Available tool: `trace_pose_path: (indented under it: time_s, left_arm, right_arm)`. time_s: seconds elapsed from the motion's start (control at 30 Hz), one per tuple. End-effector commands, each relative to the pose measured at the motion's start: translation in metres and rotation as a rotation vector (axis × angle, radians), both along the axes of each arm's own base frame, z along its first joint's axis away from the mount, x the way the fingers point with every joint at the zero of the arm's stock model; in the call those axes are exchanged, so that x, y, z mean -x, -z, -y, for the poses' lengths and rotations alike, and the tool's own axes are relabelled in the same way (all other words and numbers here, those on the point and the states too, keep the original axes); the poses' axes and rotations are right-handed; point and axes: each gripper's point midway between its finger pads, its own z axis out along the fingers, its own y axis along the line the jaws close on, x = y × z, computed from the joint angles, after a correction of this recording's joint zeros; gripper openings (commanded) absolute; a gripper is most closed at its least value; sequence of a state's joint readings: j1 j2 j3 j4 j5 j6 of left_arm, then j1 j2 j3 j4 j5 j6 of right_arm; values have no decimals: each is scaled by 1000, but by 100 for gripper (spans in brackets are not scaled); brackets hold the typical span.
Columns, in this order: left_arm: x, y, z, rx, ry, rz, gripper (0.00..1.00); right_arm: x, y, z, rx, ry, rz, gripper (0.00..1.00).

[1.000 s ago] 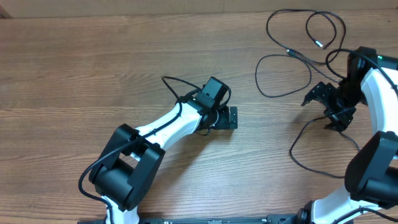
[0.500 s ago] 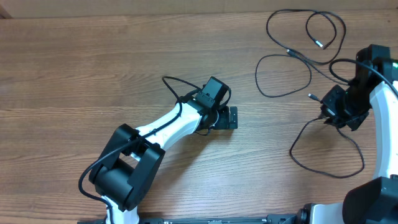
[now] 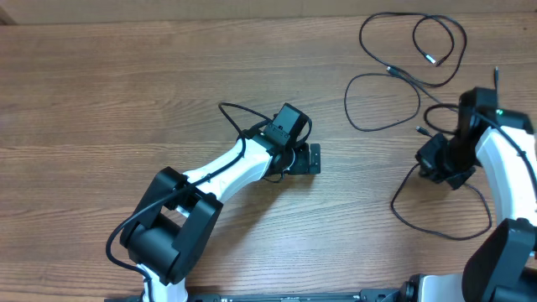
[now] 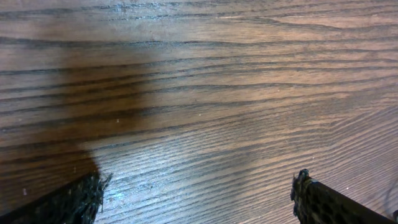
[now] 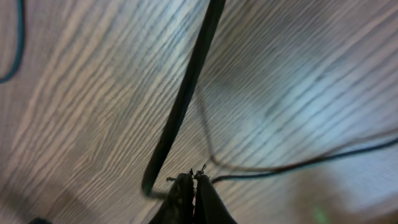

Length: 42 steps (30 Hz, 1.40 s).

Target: Untangle cables

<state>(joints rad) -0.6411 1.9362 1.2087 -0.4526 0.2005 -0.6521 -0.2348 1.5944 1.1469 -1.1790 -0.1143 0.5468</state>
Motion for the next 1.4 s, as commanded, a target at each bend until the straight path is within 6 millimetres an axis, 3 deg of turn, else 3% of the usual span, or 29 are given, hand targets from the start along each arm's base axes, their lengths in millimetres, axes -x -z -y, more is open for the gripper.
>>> trace_pose_path:
  time_s: [0.0,0.4,0.87,1.03,1.2,1.37]
  left_arm:
    - [1,11,-10,-40,-14,-15,100]
    - [1,11,-9,-40,-14,-15,99]
    - [2,11,-10,-40,-14,-16,100]
    - [2,11,-10,-41,-14,-16,99]
    - [3,12,-11,-46,-14,-24,100]
    - [3,12,-11,-45,-14,-22,99]
  right_arm:
    - [2,14,-14,-37,-5,0,4]
    - [-7,22,-20,-46,72,29,4]
    - [-36,18,-45,-75,73,131,4]
    - [-39,18,-42,-59,73,143,4]
    - [-25,15,-19,80,52,78,4]
    - [-17,-7,-11,125,52,25,4]
